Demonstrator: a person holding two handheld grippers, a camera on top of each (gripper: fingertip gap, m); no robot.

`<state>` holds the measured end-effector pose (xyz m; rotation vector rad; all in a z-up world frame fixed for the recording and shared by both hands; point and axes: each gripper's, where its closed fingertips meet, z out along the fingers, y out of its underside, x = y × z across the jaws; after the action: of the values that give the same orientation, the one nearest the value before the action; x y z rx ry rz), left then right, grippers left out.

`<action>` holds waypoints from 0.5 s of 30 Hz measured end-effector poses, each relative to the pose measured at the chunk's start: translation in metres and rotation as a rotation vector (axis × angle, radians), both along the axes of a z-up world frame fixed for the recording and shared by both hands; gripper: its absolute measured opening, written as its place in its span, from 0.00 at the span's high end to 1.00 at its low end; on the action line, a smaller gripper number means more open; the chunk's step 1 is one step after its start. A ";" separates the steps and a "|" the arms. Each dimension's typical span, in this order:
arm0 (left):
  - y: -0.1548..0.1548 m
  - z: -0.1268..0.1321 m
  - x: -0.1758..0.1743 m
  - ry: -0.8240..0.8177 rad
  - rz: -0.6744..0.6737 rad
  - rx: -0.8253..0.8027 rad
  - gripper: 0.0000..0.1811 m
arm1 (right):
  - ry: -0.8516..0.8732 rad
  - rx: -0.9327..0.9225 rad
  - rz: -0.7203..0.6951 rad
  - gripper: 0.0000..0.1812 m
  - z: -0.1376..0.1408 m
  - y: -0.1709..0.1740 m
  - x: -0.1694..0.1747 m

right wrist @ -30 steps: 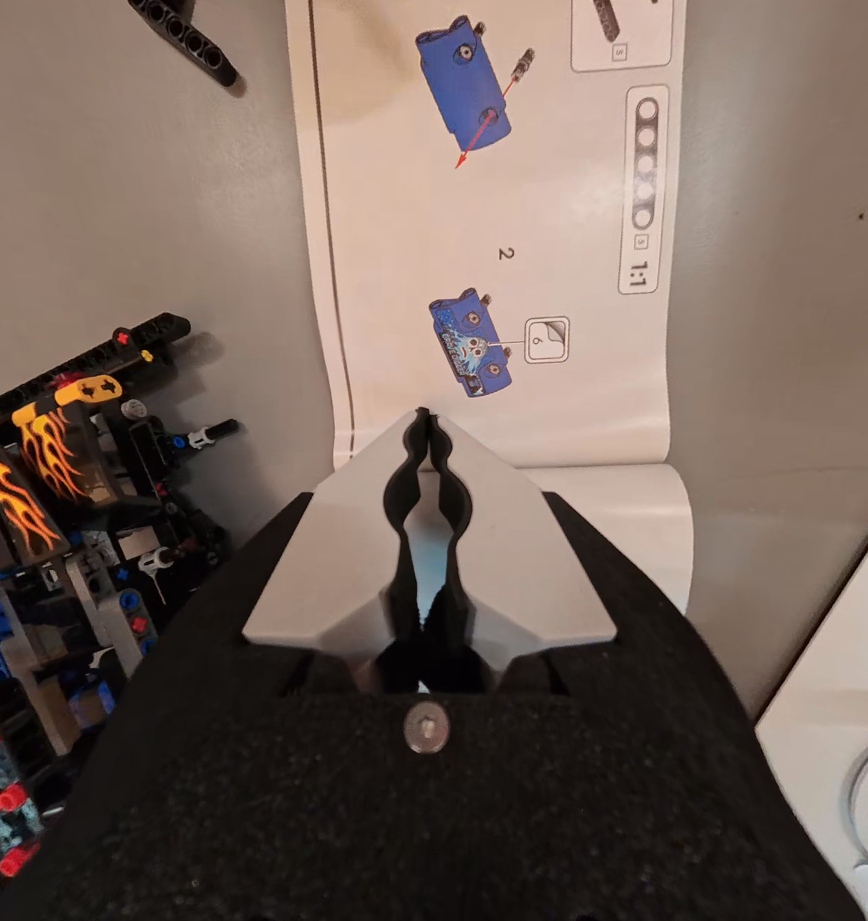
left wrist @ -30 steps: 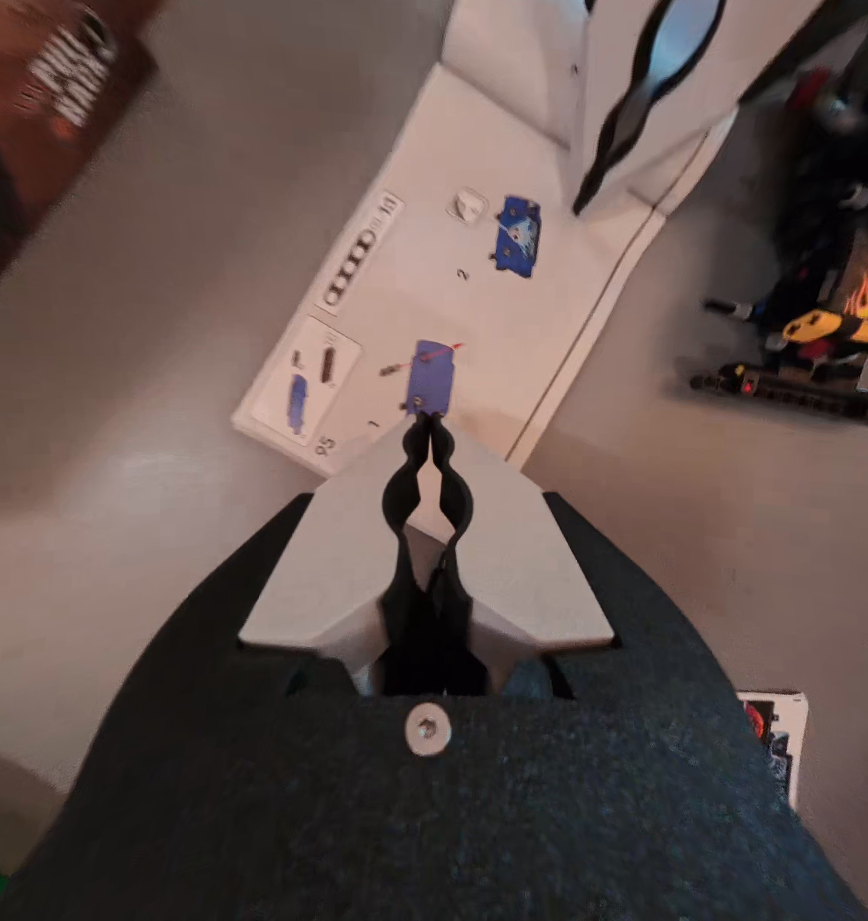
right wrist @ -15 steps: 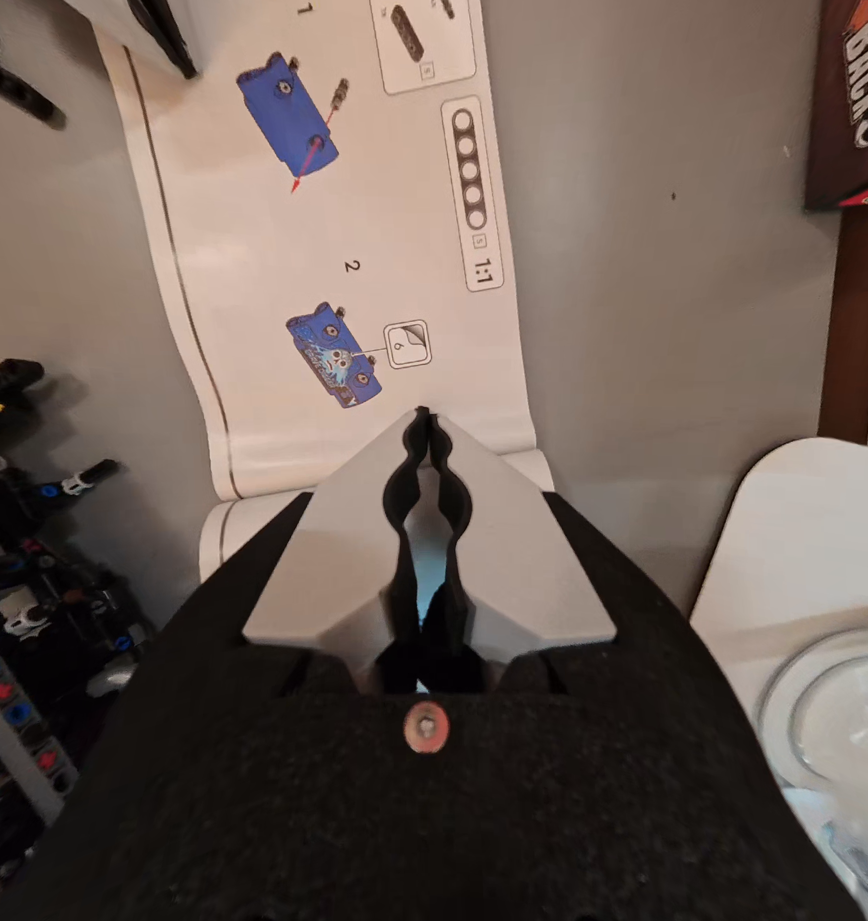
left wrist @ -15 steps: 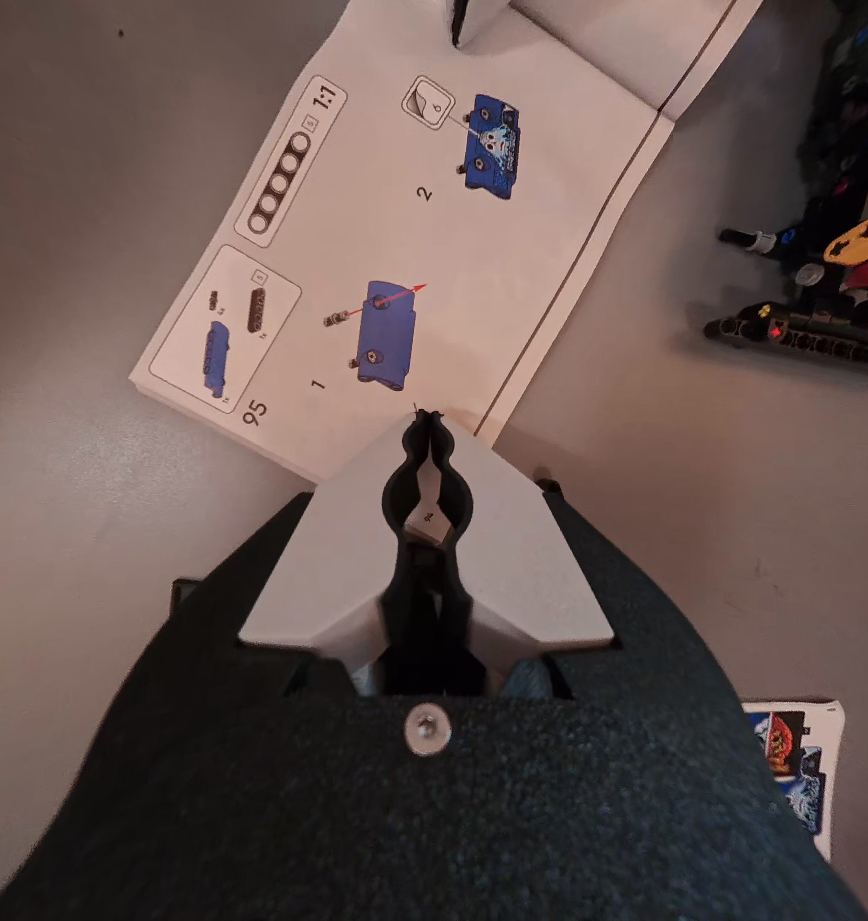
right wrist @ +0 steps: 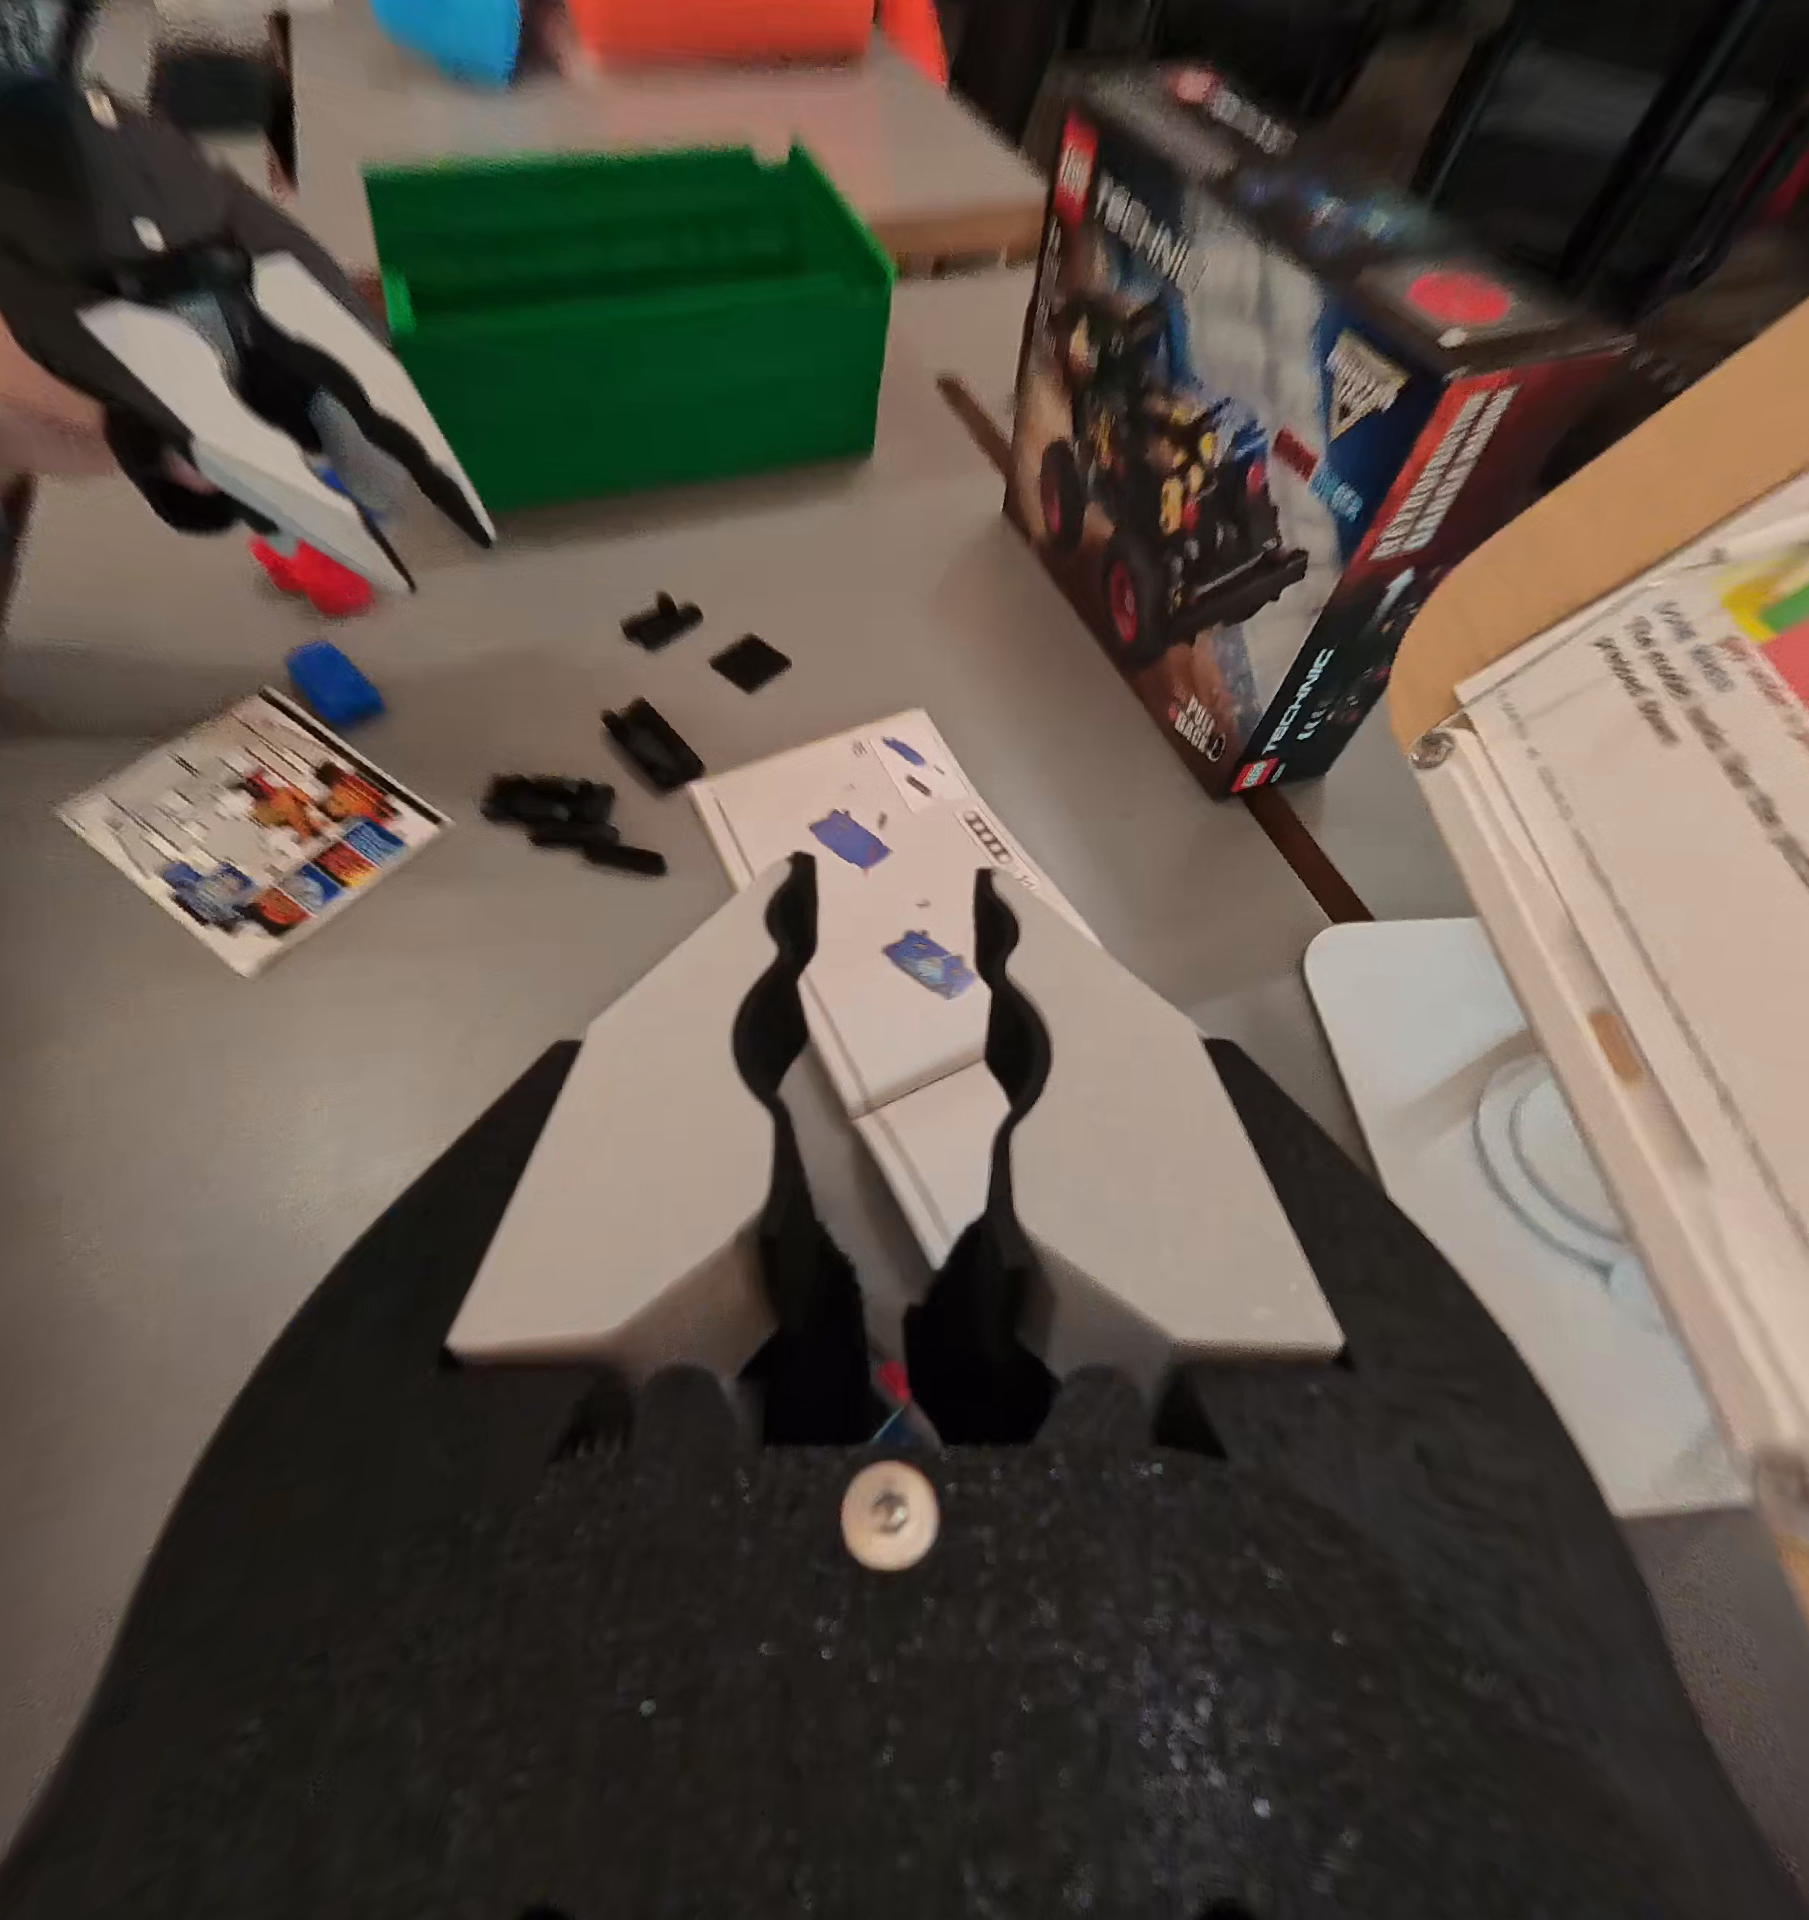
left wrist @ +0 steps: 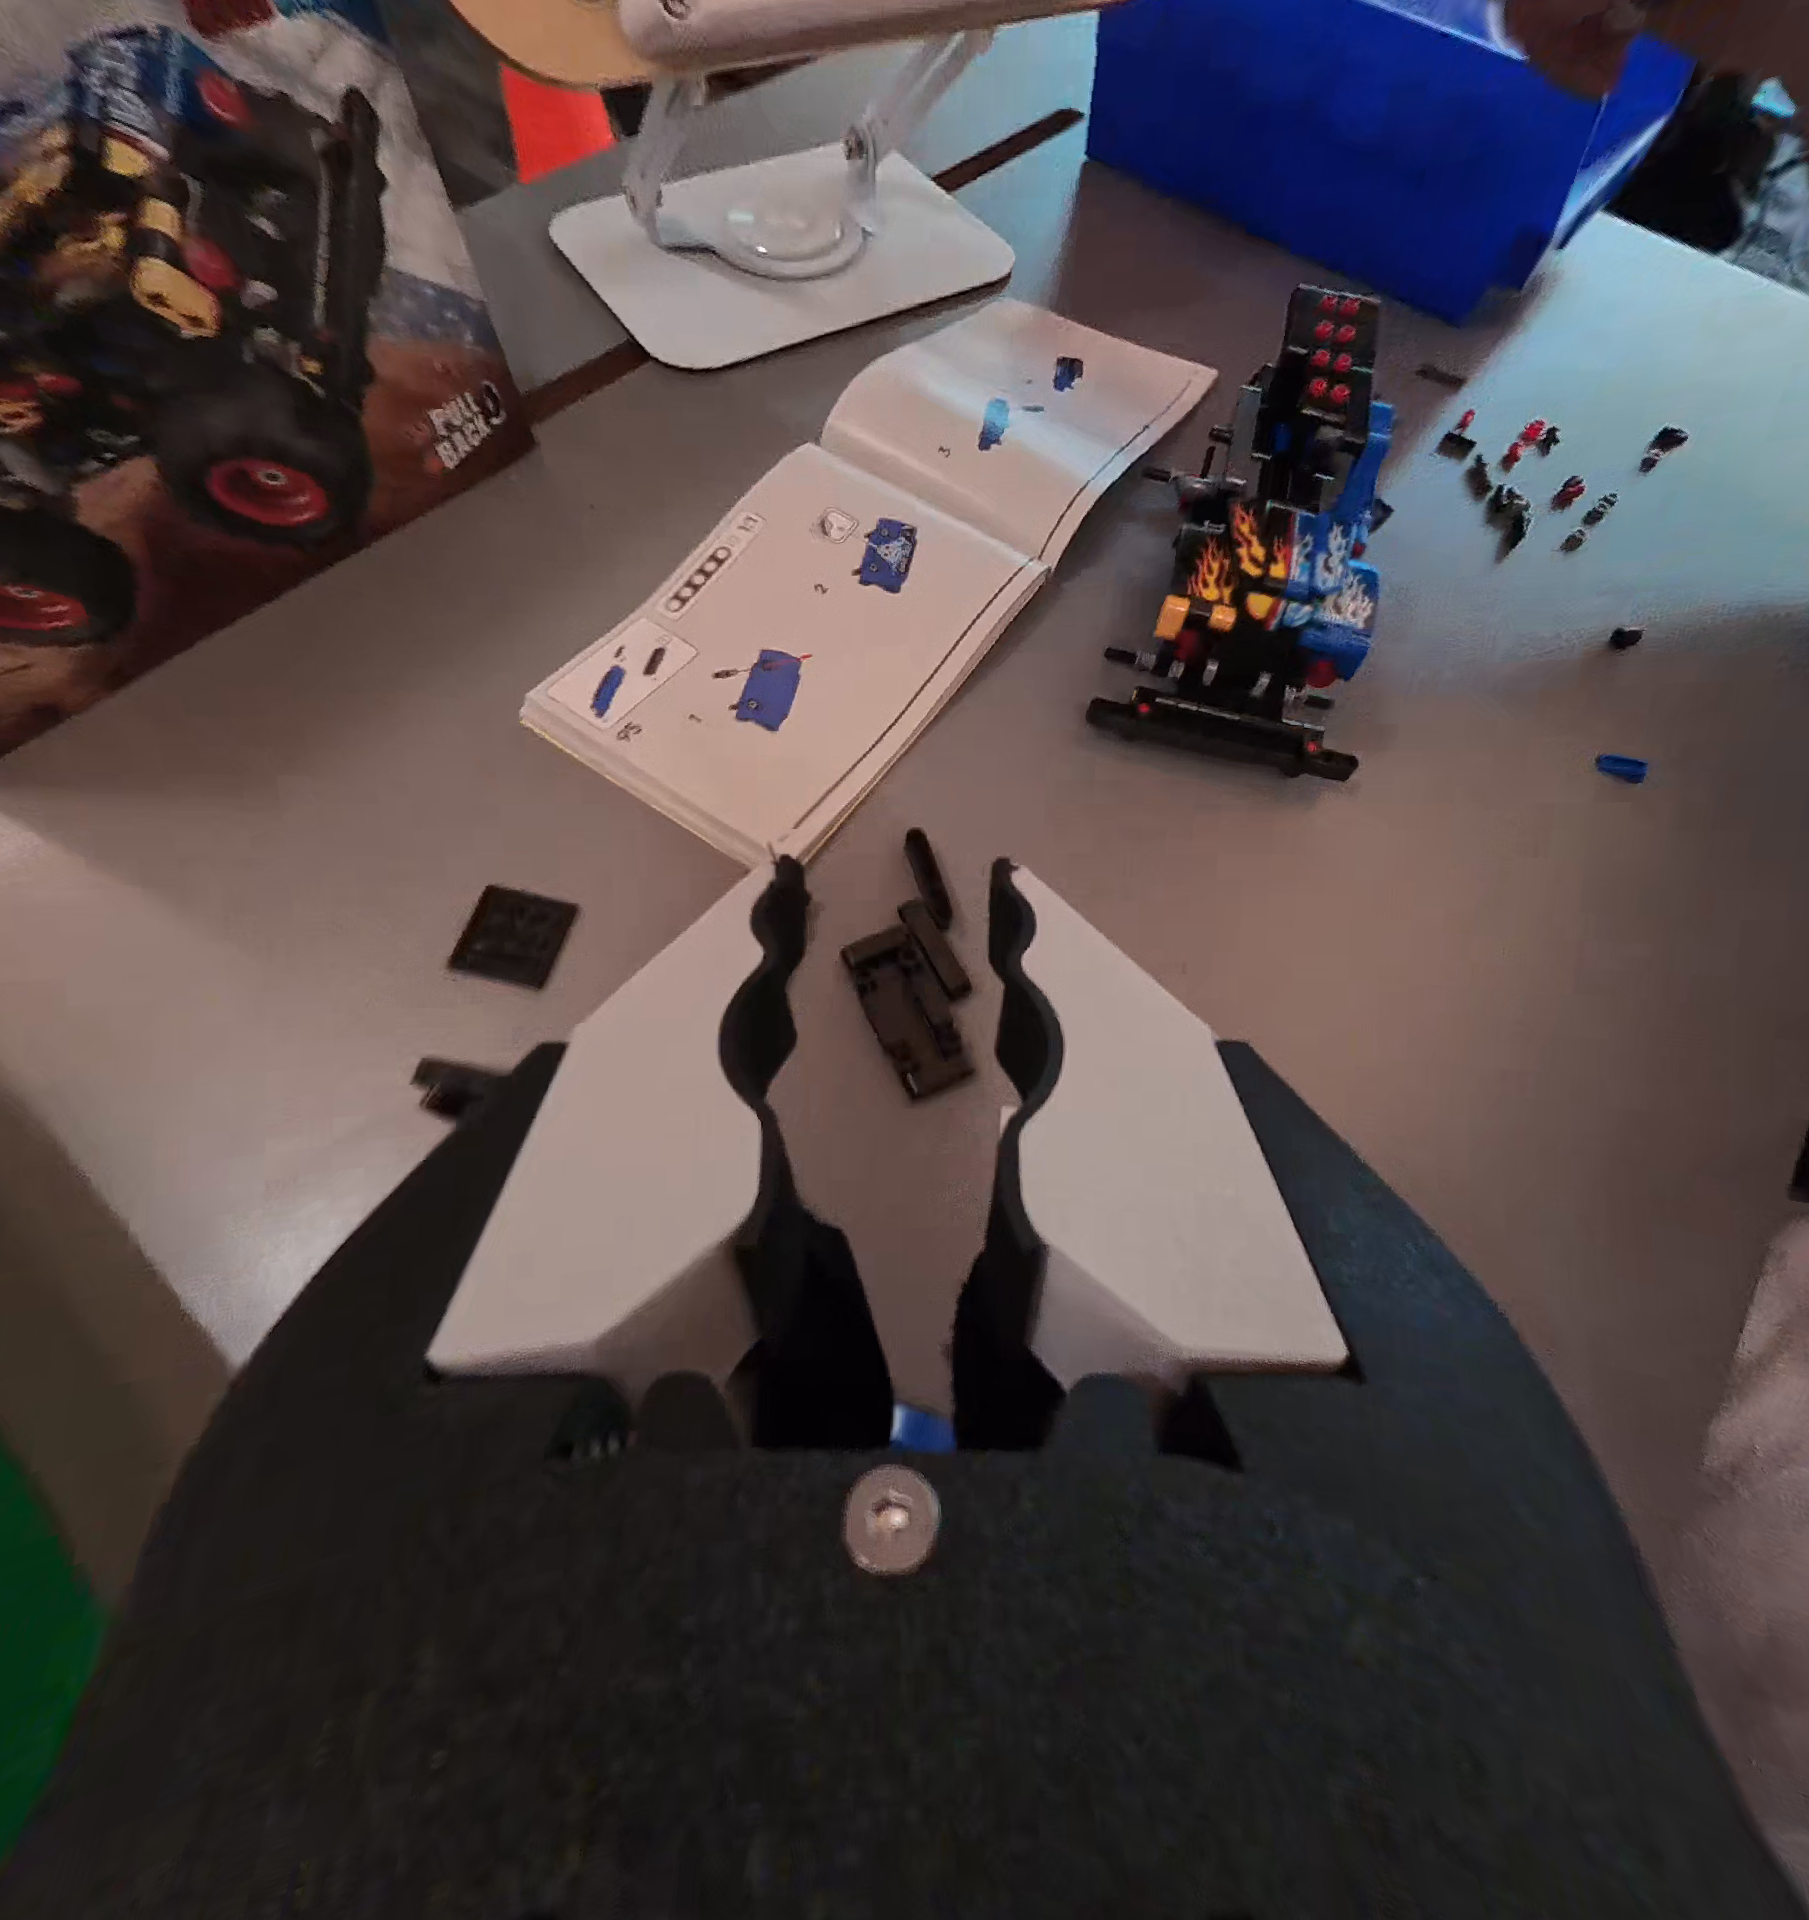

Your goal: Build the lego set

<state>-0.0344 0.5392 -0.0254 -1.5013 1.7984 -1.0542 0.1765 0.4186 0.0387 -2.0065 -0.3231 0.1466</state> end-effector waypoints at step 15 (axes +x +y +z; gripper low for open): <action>0.022 -0.076 -0.145 0.234 0.073 0.238 0.81 | 0.258 0.153 -0.357 0.77 -0.096 -0.138 -0.110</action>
<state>-0.1795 0.5612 -0.1010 -1.5795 1.9328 -0.6244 0.0668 0.2807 -0.0574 -1.8344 0.1838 0.1481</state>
